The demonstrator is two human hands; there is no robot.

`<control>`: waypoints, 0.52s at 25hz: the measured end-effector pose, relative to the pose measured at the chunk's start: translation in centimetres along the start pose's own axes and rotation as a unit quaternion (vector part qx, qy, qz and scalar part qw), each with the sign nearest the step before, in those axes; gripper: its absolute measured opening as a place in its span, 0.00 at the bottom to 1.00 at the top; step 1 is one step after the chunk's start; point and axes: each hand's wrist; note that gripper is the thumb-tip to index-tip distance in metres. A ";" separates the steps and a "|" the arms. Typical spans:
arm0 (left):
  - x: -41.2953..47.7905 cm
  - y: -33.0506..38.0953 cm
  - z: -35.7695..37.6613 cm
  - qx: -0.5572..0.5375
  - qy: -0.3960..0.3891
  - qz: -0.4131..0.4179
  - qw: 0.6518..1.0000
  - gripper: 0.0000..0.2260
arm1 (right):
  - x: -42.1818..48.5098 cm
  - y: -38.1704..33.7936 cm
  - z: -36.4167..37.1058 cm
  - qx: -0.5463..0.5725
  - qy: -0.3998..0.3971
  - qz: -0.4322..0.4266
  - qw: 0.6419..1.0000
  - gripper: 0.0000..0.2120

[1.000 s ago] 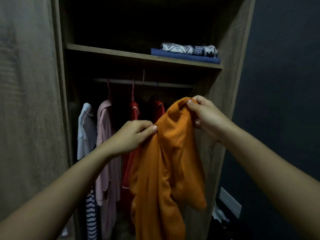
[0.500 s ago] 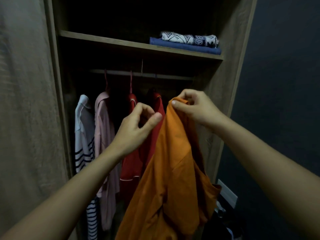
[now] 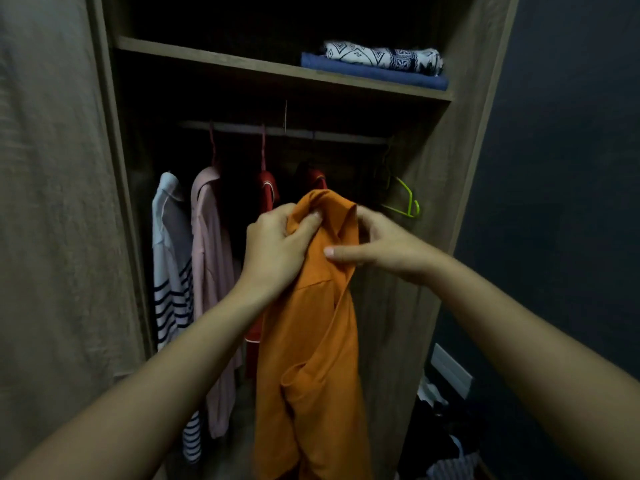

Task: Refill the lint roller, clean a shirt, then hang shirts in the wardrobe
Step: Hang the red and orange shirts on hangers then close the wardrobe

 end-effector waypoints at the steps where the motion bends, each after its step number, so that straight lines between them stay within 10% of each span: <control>1: 0.3 0.1 -0.1 0.005 0.009 -0.004 1.000 0.13 | -0.6 0.4 0.3 -0.038 -0.021 0.017 0.999 0.20; 8: 3.0 -0.3 -2.9 -0.084 0.050 -0.049 0.994 0.08 | -2.3 3.8 -0.4 -0.249 -0.161 0.228 0.927 0.10; 13: 3.9 -3.9 -6.4 -0.008 0.006 -0.084 0.996 0.19 | -2.5 2.5 -4.9 0.030 -0.074 0.121 0.989 0.12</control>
Point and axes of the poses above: each hand's wrist, its own x-axis towards the middle knuckle, its own z-axis out of the palm, y = z × x, and after that the axes turned 7 degrees about -z, right-handed
